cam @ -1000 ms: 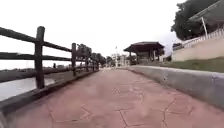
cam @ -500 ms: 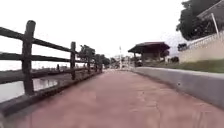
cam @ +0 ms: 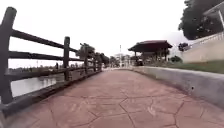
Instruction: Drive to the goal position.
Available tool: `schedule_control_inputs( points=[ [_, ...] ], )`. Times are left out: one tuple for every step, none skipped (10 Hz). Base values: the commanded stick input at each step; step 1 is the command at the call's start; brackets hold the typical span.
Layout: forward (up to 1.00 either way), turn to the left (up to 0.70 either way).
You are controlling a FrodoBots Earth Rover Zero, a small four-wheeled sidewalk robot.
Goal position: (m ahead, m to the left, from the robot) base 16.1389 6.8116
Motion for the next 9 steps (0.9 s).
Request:
schedule_control_inputs(
  points=[
    [1.00, 0.00],
    [1.00, 0.00],
    [1.00, 0.00],
    [1.00, 0.00],
    [1.00, 0.00],
    [1.00, 0.00],
    [1.00, 0.00],
    [1.00, 0.00],
    [1.00, 0.00]
  ],
)
